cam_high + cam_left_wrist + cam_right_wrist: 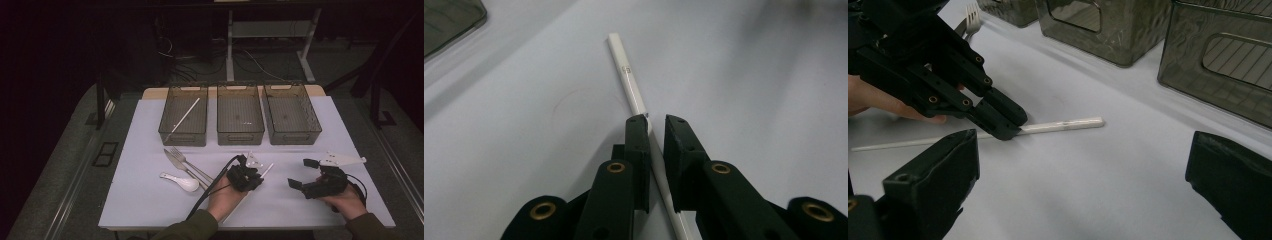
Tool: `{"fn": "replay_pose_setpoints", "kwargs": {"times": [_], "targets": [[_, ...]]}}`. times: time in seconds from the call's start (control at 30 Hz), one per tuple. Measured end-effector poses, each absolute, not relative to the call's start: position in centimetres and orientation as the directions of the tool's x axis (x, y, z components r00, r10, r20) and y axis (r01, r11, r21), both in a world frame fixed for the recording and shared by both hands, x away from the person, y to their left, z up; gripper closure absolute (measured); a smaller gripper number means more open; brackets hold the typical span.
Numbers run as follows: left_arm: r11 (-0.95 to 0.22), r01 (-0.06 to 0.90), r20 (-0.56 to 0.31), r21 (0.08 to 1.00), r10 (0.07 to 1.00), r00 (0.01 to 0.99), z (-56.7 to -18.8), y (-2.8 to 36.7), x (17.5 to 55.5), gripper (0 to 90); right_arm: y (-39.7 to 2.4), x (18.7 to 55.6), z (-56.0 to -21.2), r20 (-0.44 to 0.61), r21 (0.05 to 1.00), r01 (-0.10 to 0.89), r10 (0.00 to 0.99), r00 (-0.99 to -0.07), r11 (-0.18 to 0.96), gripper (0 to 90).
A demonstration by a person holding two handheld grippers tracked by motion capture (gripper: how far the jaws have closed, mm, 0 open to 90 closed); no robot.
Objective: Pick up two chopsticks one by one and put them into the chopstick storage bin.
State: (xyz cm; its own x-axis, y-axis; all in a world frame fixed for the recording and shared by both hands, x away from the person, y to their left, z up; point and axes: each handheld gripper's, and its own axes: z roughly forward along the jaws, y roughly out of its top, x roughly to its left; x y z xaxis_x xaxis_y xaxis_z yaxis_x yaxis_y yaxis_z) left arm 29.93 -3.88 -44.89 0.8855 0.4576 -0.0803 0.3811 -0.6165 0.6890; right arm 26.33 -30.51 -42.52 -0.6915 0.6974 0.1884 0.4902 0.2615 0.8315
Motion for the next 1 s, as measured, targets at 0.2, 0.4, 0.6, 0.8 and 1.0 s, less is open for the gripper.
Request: {"fn": "replay_pose_setpoints", "kwargs": {"times": [0.2, 0.4, 0.6, 0.8, 1.0], "targets": [[-0.635, 0.357, -0.063, 0.685, 0.436, 0.898, -44.8, -4.1, 30.1, 80.3, -30.4, 26.4, -42.5, 0.192, 0.83, 0.494, 0.698, -0.69, 0.26, 0.8], [-0.625, 0.368, -0.073, 0.688, 0.446, 0.892, -44.8, -4.1, 29.9, 80.6, -30.4, 26.5, -42.5, 0.191, 0.832, 0.49, 0.696, -0.693, 0.26, 0.8], [-0.603, 0.384, -0.111, 0.7, 0.439, 0.892, -45.0, -4.2, 30.2, 81.2, -30.4, 26.5, -42.5, 0.192, 0.832, 0.49, 0.693, -0.695, 0.261, 0.8], [-0.604, 0.369, -0.121, 0.706, 0.411, 0.904, -45.1, -4.8, 29.8, 82.2, -30.4, 26.5, -42.5, 0.19, 0.834, 0.487, 0.692, -0.696, 0.26, 0.8], [-0.61, 0.344, -0.12, 0.714, 0.378, 0.918, -45.2, -5.6, 29.1, 83.8, -30.5, 26.5, -42.4, 0.192, 0.833, 0.489, 0.695, -0.693, 0.257, 0.8]]}}
